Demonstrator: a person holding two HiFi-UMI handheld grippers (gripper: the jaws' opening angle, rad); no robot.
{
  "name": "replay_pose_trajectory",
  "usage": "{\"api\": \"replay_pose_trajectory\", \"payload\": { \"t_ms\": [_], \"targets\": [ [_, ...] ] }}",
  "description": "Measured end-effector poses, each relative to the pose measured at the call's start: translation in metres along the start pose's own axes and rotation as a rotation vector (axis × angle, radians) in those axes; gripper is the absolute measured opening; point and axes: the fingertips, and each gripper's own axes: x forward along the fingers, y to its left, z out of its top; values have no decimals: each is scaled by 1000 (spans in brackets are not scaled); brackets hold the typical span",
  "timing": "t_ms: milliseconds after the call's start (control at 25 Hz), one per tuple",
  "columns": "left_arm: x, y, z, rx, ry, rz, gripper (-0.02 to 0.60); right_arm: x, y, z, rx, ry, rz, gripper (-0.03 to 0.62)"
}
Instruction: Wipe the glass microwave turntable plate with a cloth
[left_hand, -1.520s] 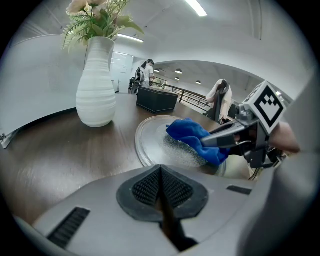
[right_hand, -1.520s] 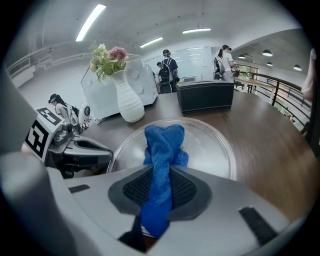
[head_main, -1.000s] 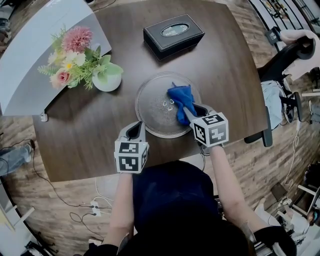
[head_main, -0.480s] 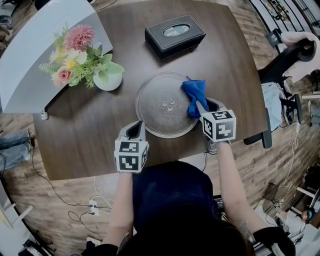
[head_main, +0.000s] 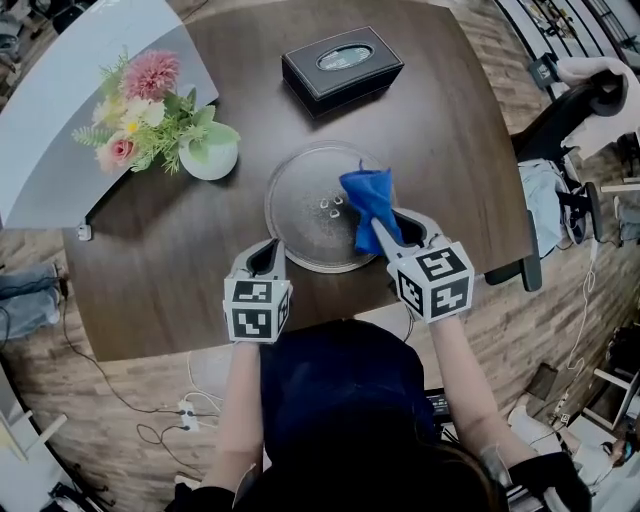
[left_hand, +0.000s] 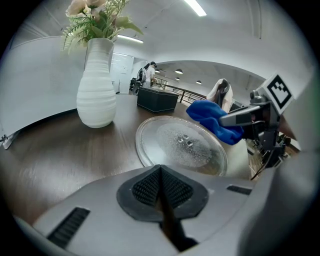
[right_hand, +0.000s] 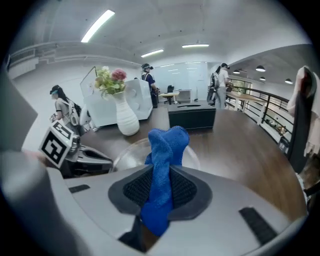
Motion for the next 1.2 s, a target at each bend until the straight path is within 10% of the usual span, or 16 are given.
{"api": "replay_pose_trajectory", "payload": {
  "t_ms": [400,1200],
  "targets": [
    [-1,-1,1,3,-4,2,3,28,124,-32,-72,71,263,71],
    [-1,-2,1,18,-4,-4,3,44,119,-64,-69,128,246,71]
  ]
}}
